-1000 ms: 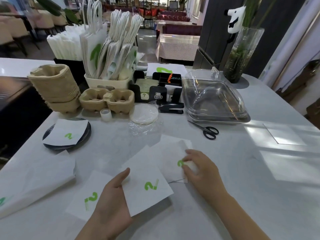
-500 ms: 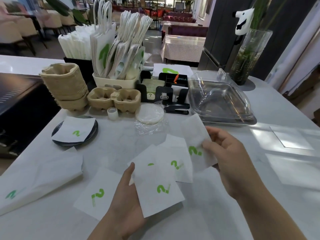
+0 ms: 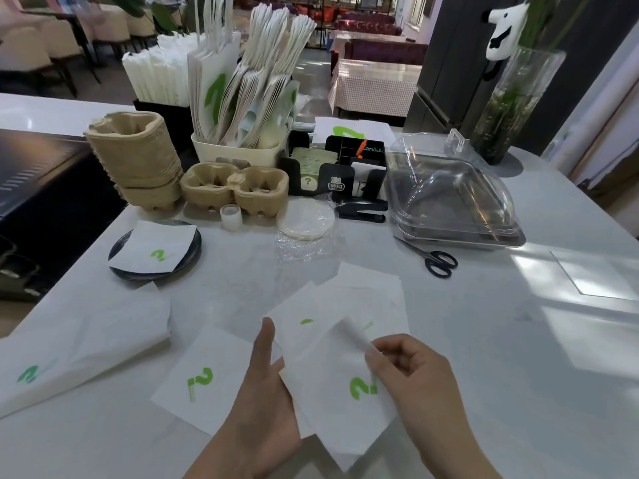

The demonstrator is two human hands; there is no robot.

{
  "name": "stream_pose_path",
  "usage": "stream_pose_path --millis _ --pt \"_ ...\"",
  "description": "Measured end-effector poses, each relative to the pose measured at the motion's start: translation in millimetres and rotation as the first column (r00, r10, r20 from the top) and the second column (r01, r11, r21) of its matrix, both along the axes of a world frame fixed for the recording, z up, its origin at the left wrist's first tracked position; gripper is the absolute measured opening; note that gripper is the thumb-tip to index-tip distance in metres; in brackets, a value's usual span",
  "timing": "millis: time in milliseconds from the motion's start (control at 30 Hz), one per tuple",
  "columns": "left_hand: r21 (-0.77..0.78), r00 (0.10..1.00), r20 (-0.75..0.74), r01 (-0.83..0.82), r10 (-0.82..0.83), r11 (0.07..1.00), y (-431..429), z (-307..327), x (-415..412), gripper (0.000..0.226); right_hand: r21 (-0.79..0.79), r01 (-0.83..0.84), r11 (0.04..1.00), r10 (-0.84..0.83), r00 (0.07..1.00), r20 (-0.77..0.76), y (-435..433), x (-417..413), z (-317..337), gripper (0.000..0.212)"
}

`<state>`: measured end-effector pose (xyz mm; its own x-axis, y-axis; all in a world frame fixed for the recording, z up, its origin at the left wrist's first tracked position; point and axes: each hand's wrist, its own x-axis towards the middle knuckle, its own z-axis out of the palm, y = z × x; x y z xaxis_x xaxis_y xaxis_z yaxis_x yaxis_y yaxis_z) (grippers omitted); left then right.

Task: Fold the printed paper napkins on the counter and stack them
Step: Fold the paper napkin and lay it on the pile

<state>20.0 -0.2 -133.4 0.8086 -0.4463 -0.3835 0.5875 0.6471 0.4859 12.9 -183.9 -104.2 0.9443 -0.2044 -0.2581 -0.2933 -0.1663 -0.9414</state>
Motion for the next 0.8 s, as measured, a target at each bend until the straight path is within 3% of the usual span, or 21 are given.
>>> stream_pose_path --millis 133,300,533,600,733,800 --pt "0.017 0.999 0.031 0.015 -0.015 1.0 -7.2 2.8 -4.2 0.085 0.138 0.114 0.984 -0.111 0.993 -0.033 3.5 -1.2 -7.9 0.005" --pt "0.175 0.995 0.101 -0.005 -0.013 0.984 -11.4 2.4 -7.8 0.053 0.189 0.192 0.963 -0.18 0.981 -0.079 10.7 -5.3 -14.4 0.008" --pt "0.275 0.993 0.109 -0.069 0.04 0.959 -11.1 4.2 -10.4 0.043 0.313 0.228 0.922 -0.183 0.969 -0.167 11.2 -9.6 -23.8 0.007" --pt "0.353 0.991 0.121 -0.099 0.06 0.93 -11.1 2.3 -11.8 0.033 0.231 0.149 0.962 -0.125 0.985 -0.115 10.8 -11.8 -26.6 0.006" --pt "0.496 0.956 0.289 -0.184 0.038 0.848 -9.3 3.1 -11.5 0.031 -0.044 -0.025 0.999 0.031 0.987 0.158 1.7 -13.2 -24.7 0.039" --pt "0.574 0.875 0.474 -0.22 -0.101 0.788 -8.8 4.2 -13.0 0.028 0.027 -0.118 0.993 0.111 0.975 0.193 -1.4 -11.5 -21.3 0.029"
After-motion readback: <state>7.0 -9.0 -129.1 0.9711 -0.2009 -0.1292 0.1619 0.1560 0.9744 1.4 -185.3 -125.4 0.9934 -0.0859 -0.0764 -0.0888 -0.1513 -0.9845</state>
